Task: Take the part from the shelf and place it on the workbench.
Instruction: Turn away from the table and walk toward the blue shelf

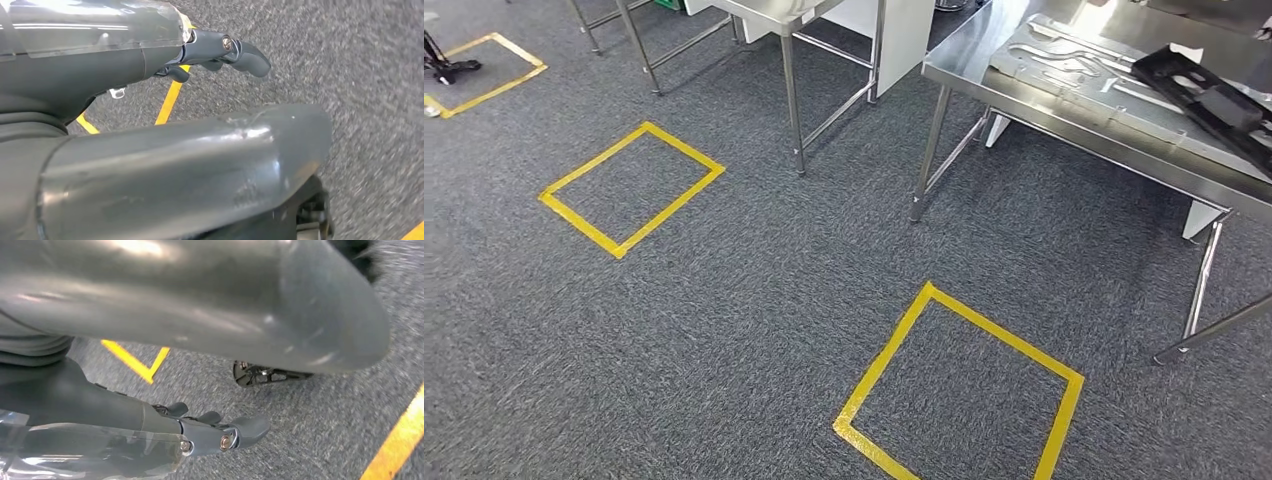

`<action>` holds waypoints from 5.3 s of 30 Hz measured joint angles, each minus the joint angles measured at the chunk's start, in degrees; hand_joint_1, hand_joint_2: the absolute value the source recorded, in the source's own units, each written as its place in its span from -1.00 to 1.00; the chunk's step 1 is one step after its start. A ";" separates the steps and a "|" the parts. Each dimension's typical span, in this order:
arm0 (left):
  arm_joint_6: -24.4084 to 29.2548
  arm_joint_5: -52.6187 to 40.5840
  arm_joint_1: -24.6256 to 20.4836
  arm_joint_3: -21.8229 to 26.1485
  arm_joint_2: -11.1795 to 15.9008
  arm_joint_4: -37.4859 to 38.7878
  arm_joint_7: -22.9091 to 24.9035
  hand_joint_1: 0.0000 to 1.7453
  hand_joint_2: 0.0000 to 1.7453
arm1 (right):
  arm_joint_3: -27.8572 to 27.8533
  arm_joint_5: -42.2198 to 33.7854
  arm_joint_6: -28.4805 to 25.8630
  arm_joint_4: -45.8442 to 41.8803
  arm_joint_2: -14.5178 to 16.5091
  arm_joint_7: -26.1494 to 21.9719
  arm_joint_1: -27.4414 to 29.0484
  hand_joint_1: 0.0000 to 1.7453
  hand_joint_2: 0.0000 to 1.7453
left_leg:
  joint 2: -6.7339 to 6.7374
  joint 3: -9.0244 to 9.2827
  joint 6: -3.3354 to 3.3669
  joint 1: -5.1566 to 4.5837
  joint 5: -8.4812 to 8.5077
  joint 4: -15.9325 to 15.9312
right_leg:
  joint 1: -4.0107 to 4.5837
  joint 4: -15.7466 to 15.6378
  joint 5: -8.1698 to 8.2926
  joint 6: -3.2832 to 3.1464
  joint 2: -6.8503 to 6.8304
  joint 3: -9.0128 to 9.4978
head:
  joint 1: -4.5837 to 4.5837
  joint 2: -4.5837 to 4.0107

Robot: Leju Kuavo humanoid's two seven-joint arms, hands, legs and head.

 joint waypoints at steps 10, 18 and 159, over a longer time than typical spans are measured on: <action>1.19 1.11 -0.04 -0.01 0.01 0.00 -2.01 -1.00 -1.00 | 1.02 1.48 -0.12 0.10 -0.38 0.45 0.24 -1.00 -1.00 | -3.49 0.18 -0.30 -0.11 -0.19 0.41 | 0.01 -11.38 8.48 -0.92 2.59 4.30 | 0.01 0.01; 1.72 1.79 -0.16 0.30 0.18 0.00 -2.01 -1.00 -1.00 | 3.44 3.90 0.18 0.33 -0.87 -0.11 0.32 -1.00 -1.00 | 1.11 -8.57 -3.54 0.32 -7.63 17.06 | -0.10 -16.05 8.46 -3.15 -2.06 6.61 | -1.02 0.01; -0.31 6.04 -0.65 4.78 0.25 0.00 -8.25 -1.00 -1.00 | 4.75 12.85 -2.44 0.79 1.84 1.67 -0.15 -1.00 -1.00 | 3.40 -1.38 -3.17 -0.05 -2.49 6.15 | 0.80 -14.67 8.63 -3.90 -3.73 5.85 | -0.87 0.01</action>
